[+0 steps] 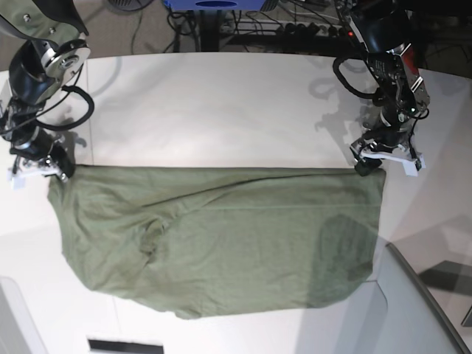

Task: Layout the t-shirt on the table in an organized manner, then fold the t-shirt properly
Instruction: 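Lower both grippers onto the folded edge corners and close on them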

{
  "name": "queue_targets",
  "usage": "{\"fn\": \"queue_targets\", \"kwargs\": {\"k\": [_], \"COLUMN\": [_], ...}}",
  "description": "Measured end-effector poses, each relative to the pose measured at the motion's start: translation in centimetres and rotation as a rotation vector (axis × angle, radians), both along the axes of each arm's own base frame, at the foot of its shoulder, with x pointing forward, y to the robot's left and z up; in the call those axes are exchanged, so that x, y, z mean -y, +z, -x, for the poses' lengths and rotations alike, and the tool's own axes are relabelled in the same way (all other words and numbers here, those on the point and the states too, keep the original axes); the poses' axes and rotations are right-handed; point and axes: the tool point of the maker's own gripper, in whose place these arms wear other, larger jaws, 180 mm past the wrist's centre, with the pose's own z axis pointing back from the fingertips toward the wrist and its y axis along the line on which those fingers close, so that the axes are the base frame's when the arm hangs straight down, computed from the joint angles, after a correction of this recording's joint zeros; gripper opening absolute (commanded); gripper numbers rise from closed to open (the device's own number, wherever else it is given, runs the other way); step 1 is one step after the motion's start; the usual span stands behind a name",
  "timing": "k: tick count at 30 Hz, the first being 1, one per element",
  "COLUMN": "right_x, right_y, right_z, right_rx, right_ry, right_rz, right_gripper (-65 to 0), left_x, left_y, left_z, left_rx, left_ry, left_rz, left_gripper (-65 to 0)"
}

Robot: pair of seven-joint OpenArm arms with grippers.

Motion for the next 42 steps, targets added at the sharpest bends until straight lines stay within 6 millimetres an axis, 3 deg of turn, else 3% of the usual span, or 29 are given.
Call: {"fn": "queue_targets", "kwargs": {"k": [9,17,28,32,42], "right_x": [0.0,0.0,0.1,0.1,0.1], "right_y": [0.0,0.0,0.0,0.0,0.0], "right_z": [0.0,0.0,0.0,0.0,0.0], "right_rx": [-0.001,-0.002,-0.003,-0.002,-0.002], "right_ry": [0.002,0.003,0.003,0.003,0.003], "right_rz": [0.0,0.002,0.002,0.002,0.003], "right_gripper": [-64.8,-64.8,-64.8,-64.8,-64.8], "left_x": [-0.1,-0.2,-1.0,-2.0,-1.5], "left_y": [1.4,2.3,0.9,1.6,2.1], "left_z": [-1.8,-2.7,-0.1,-0.6,-1.9], "left_rx": [0.039,0.063,0.018,0.038,0.061], "left_ry": [0.0,-0.002,0.02,0.044,0.037], "left_rz": [-0.005,-0.016,-0.02,-0.029,-0.02], "left_gripper": [-35.1,-34.4,-34.6,-34.6,-34.9]}}
